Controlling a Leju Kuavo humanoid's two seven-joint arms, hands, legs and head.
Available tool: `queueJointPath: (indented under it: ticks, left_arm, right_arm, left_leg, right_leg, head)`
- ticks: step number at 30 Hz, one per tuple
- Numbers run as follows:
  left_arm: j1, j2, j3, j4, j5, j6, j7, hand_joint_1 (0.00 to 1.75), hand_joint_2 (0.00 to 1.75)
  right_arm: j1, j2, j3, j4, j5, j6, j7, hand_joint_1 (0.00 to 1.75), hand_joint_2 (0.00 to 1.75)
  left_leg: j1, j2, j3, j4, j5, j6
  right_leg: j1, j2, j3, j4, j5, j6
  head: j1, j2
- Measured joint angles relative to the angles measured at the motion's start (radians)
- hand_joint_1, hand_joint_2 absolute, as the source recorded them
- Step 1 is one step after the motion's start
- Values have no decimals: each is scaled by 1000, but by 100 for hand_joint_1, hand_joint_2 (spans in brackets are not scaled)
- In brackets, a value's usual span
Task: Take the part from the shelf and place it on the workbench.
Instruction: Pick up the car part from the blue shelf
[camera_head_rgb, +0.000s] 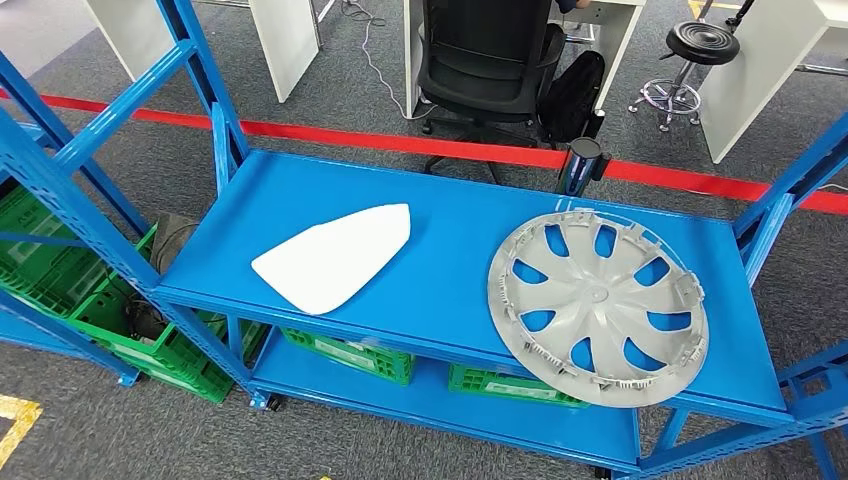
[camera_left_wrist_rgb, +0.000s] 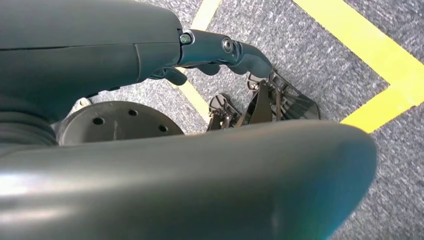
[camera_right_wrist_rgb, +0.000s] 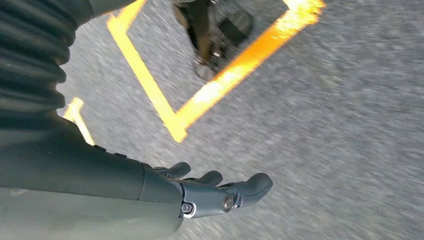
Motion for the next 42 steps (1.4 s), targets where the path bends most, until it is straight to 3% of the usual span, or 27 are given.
queueJointPath:
  ticks: [17, 20, 21, 24, 30, 42]
  left_arm:
    - [-12, 1, -52, 14, 52, 17, -3, 0, 0]
    - [-13, 1, -58, 15, 58, 21, -2, 0, 131]
    - [-13, 1, -61, 16, 60, 22, -2, 0, 131]
    - [-13, 1, -67, 17, 65, 23, -2, 0, 0]
    - [-15, 1, -76, 22, 71, 24, -1, 0, 0]
    - [-17, 1, -92, 26, 76, 23, -1, 0, 0]
  right_arm:
    - [28, 4, -196, -204, 367, -97, -132, 0, 175]
    - [37, 10, -243, -260, 432, -111, -156, 0, 175]
    - [41, 12, -260, -281, 453, -115, -163, 0, 175]
    - [51, 18, -302, -333, 501, -125, -179, 0, 175]
    - [84, 41, -392, -493, 629, -144, -204, 0, 175]
    - [125, 79, -467, -734, 874, -170, -217, 0, 175]
  left_leg:
    - [0, 0, 0, 0, 0, 0]
    - [0, 0, 0, 0, 1, 0]
    - [0, 0, 0, 0, 1, 0]
    - [0, 0, 0, 0, 1, 0]
    - [0, 0, 0, 0, 1, 0]
    - [0, -1, 0, 0, 1, 0]
  right_leg:
    - [0, 0, 0, 0, 0, 0]
    - [0, 0, 0, 0, 0, 0]
    - [0, 0, 0, 0, 0, 0]
    - [0, 0, 0, 0, 0, 0]
    - [0, 0, 0, 0, 0, 0]
    - [0, -1, 0, 0, 0, 0]
  head:
    - [-1, 0]
    - [0, 0]
    - [0, 0]
    - [0, 0]
    - [0, 0]
    - [0, 0]
